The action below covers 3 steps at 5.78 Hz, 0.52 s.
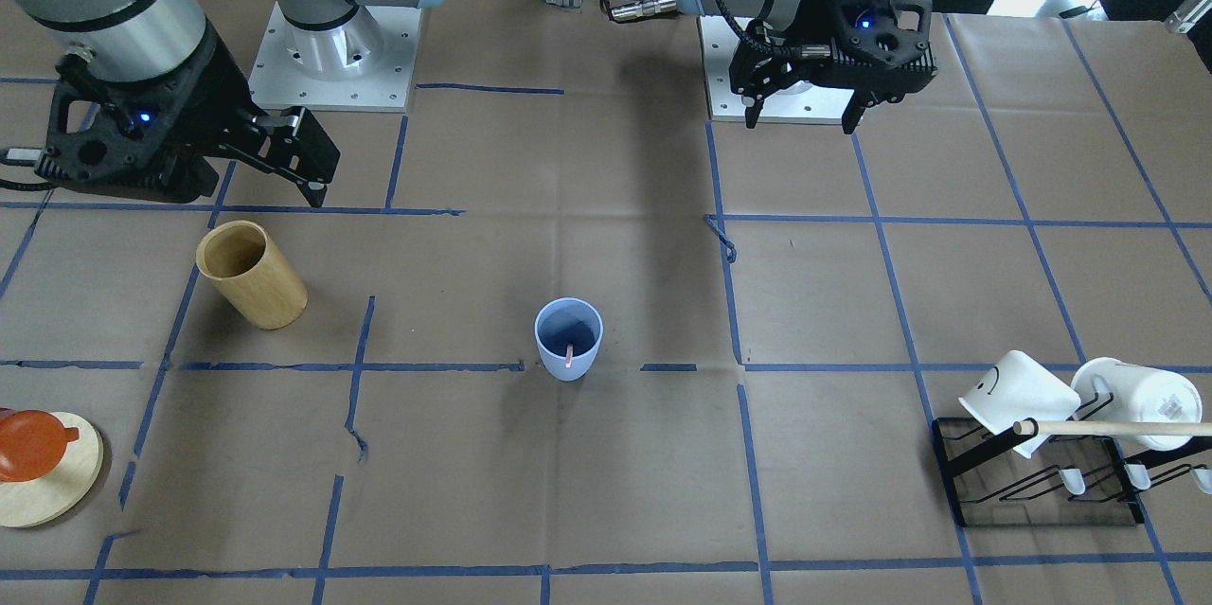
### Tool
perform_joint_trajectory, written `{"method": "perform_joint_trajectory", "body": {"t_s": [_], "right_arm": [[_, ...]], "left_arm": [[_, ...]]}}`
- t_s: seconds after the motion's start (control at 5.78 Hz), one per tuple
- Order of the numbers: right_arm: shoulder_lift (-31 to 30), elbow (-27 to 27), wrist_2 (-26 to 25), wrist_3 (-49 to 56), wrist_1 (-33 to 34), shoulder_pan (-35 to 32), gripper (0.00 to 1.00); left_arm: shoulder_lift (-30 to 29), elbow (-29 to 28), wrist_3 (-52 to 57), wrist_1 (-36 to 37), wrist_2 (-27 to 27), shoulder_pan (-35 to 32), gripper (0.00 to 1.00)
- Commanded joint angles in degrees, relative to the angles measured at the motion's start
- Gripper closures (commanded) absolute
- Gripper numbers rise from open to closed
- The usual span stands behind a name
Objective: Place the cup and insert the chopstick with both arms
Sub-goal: 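Open the right gripper, release the chopstick, and raise the right arm away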
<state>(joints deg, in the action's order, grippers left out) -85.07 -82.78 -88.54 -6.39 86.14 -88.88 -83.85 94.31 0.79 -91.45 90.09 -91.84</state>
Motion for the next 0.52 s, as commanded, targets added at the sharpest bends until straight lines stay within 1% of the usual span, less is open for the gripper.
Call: {"method": "perform_joint_trajectory", "body": {"t_s": [0.0,0.17,0.35], "right_arm": [[-3.44,-4.42,-0.23,-0.55,5.53,-0.76,0.0],[-1.78,-1.62,-0.49,-1.43,3.27,-2.77,0.0],[-0.46,0.32,-0.58,-1.7,1.24,-2.88,0.0]], "left_arm": [[0.0,0.0,0.0,0.04,0.0,0.0,0.01],[0.0,0.0,0.0,0.13,0.0,0.0,0.01],[0.0,0.0,0.0,0.04,0.0,0.0,0.01]]}}
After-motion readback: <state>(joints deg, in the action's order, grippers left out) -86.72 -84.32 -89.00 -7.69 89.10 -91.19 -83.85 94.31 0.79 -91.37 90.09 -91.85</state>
